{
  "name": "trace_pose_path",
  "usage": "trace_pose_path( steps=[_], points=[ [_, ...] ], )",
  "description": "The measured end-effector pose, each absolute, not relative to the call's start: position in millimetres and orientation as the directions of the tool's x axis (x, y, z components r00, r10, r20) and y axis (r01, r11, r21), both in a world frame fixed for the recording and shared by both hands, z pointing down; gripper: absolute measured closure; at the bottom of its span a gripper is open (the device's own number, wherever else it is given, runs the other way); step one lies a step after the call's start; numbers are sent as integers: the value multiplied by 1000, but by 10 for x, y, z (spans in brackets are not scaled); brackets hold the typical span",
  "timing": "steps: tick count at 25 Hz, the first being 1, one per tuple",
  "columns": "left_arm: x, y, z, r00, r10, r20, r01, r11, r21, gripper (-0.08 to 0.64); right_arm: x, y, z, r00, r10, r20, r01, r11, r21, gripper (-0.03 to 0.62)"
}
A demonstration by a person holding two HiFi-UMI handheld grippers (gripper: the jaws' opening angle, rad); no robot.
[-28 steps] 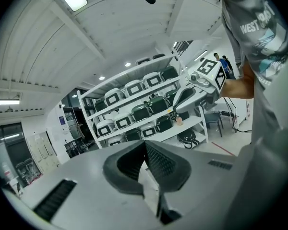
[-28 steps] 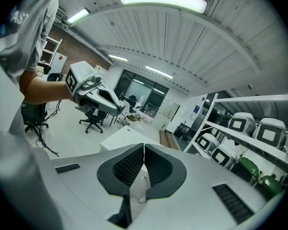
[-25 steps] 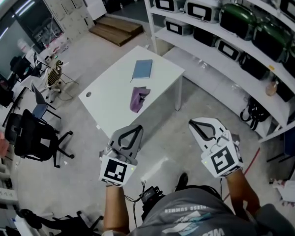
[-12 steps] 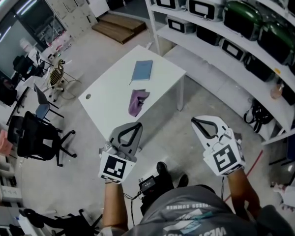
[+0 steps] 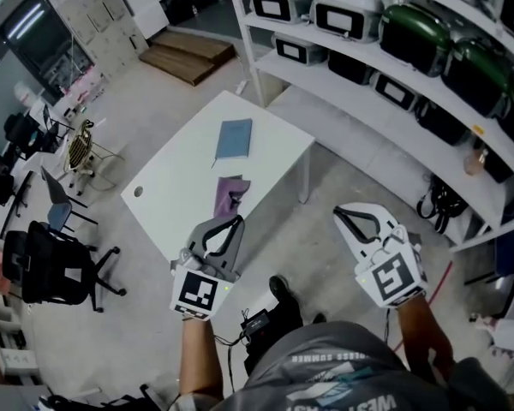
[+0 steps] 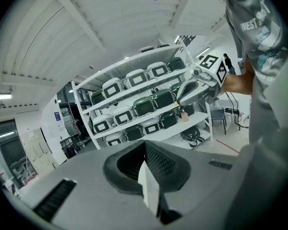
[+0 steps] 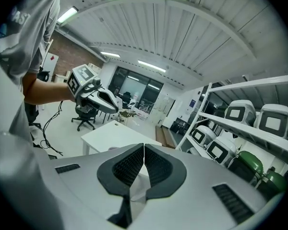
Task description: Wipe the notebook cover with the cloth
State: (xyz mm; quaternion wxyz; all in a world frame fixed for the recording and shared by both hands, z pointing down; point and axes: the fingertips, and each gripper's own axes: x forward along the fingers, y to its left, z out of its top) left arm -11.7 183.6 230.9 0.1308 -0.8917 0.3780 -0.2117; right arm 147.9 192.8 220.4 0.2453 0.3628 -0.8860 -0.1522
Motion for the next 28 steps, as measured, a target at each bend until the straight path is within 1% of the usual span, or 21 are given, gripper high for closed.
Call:
trace_pose_path(
  steps=[7,19,28],
  points=[
    [-345,1122,2328,649,-706,284,-594,-703,-391,557,1231,1273,2163,-588,-734,339,-589,676,442,561],
    [-978,103,2517,663,-679,315,-580,-732,-357,557,615,265,2229,-558,-743,369,-604,669,434,561],
    [-1217,-173,3109,637,-655,406,-603,-752,-266,555,368,-182,2446,-583,-702,409,-577,712,400,561]
  ],
)
